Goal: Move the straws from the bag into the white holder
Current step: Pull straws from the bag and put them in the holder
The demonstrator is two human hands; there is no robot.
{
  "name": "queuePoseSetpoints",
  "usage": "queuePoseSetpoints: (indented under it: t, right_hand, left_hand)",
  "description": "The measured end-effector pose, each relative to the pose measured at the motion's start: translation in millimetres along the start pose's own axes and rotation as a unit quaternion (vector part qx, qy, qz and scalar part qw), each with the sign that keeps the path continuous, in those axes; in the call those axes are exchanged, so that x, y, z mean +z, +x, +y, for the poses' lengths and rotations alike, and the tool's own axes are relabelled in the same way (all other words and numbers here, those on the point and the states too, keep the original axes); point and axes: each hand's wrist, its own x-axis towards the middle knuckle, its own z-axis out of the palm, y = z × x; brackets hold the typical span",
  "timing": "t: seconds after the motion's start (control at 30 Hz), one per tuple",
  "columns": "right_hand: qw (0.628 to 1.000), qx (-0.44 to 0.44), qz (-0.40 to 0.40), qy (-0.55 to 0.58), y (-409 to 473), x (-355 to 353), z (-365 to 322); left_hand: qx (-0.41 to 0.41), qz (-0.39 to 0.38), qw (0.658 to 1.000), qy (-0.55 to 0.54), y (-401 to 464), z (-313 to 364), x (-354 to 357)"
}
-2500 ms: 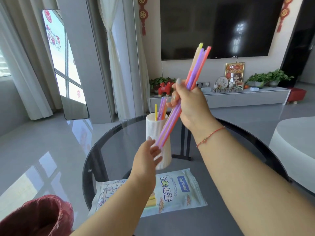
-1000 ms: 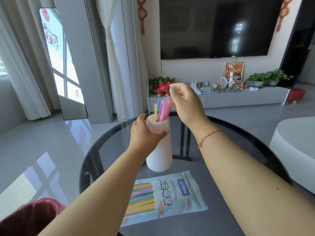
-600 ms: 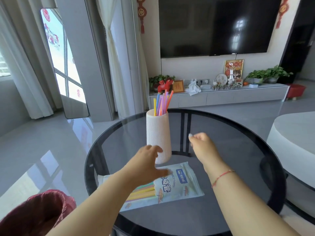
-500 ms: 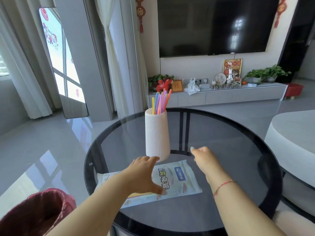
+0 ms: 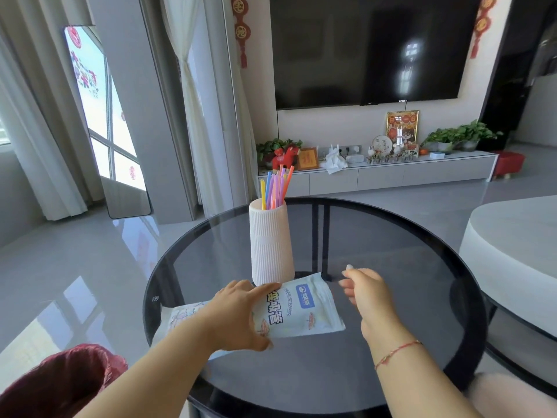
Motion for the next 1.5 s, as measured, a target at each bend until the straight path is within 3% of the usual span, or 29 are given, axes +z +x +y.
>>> queuePoseSetpoints:
  t: [0.1, 0.3, 0.5, 0.67, 0.83, 0.97, 1.1, 1.33, 1.5]
  right_hand:
    - [0.998, 0.025, 0.029, 0.047, 3, -3, 4]
    - [0.969, 0.141, -0.052, 0.195, -15, 20, 11]
    - [0.951, 0.167, -0.103, 0.238, -34, 32, 6]
    - [0.966, 0.148, -0.1, 0.188, -35, 25, 4]
    - [0.98, 0.061, -0.14, 0.13, -34, 13, -9]
    - [0.984, -0.013, -0.175, -0.014, -33, 5, -9]
    - [0.979, -0.022, -0.203, -0.015, -34, 4, -12]
    - [0.985, -0.093, -0.139, -0.043, -25, -3, -14]
    - [0.991, -0.06, -0.12, 0.004, -23, -1, -15]
  left_hand:
    - [0.008, -0.011, 0.997, 0.072, -3, 4, -21]
    - [0.069, -0.008, 0.968, 0.241, -2, 23, -74]
    - [0.107, 0.001, 0.934, 0.34, -6, 39, -93]
    - [0.095, 0.016, 0.95, 0.296, -13, 31, -83]
    - [0.055, 0.056, 0.985, 0.157, -28, 10, -57]
    - [0.031, 0.052, 0.995, 0.082, -37, 2, -39]
    - [0.038, 0.066, 0.995, 0.064, -39, 3, -34]
    - [0.025, 0.069, 0.996, 0.058, -42, -3, -32]
    - [0.021, 0.067, 0.997, 0.045, -43, -2, -29]
